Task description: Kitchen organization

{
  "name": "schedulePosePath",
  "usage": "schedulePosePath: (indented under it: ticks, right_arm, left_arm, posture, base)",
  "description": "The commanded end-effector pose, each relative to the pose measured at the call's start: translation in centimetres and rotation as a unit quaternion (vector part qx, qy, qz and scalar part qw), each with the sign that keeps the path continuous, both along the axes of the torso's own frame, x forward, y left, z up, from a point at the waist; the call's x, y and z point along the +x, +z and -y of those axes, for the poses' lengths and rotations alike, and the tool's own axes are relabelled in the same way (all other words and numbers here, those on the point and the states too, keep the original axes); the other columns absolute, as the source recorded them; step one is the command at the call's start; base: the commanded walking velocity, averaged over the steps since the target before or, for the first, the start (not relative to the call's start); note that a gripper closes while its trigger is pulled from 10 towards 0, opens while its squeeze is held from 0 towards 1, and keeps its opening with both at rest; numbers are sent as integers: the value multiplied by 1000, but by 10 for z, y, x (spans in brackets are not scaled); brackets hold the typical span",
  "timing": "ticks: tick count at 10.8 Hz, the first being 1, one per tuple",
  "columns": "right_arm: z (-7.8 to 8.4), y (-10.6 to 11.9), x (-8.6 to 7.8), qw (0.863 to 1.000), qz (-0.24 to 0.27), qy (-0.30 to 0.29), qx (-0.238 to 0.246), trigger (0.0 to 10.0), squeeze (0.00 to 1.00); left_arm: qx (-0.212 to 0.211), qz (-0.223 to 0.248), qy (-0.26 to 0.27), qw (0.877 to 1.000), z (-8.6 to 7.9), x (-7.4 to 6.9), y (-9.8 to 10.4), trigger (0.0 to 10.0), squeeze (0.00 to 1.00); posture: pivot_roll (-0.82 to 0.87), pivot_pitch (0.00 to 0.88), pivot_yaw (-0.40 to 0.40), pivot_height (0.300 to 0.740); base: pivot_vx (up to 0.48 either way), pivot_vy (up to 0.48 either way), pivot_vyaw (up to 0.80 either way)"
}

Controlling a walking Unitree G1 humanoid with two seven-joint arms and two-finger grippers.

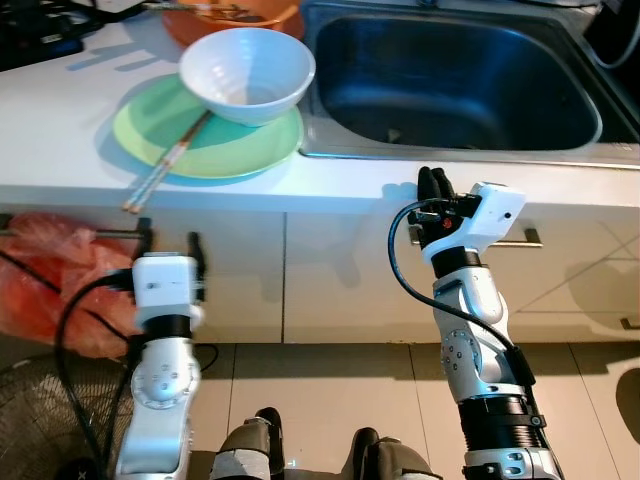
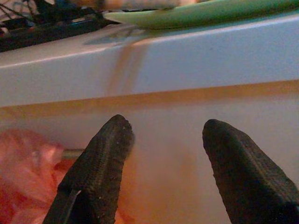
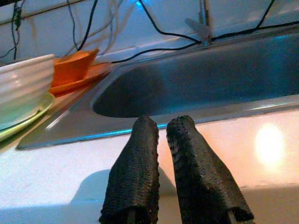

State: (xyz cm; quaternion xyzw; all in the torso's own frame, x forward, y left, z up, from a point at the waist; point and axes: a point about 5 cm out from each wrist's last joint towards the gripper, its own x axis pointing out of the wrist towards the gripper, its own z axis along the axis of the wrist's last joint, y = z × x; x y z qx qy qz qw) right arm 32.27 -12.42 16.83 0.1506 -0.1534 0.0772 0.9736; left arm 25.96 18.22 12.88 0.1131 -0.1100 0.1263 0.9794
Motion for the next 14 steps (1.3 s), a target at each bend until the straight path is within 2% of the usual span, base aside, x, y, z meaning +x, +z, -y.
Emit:
schedulePosePath:
  ticks: [1, 3, 5, 7, 8, 10, 14]
  right_arm:
    - [3, -3, 0, 1000, -5, -6, 3, 10000, 0]
    - [2, -3, 1, 1000, -5, -3, 2, 10000, 0]
    - [2, -3, 1, 1000, -5, -3, 3, 10000, 0]
    - [2, -3, 1, 1000, -5, -3, 4, 10000, 0]
    - [2, -3, 1, 1000, -4, -4, 5, 10000, 0]
    - [2, -3, 1, 1000, -5, -4, 5, 10000, 0]
    - [2, -4, 0, 1000, -6, -5, 6, 10000, 0]
  left_arm:
    - [9, 27, 16, 999, 2, -5, 7, 10000, 0]
    - [22, 48, 58, 997, -7, -10, 11, 10000, 0]
    - [32, 76, 65, 994, -9, -9, 21, 10000, 0]
    - [42, 93, 56, 993, -4, -6, 29, 10000, 0]
    - [50, 110, 33, 992, 4, -1, 39, 10000, 0]
    - [57, 110, 13, 992, 10, 3, 42, 10000, 0]
    - [59, 98, 16, 993, 11, 6, 41, 10000, 0]
  posture:
    - [187, 190, -68, 740]
    - [193, 194, -73, 740]
    - [192, 195, -73, 740]
    - [188, 194, -72, 740]
    - [189, 194, -72, 740]
    - [186, 195, -70, 740]
    - [183, 197, -68, 740]
  base:
    - [0, 0, 0]
    - [0, 0, 0]
    - [0, 0, 0]
    - [0, 0, 0]
    - [0, 0, 0]
    - [0, 0, 0]
    - [0, 0, 0]
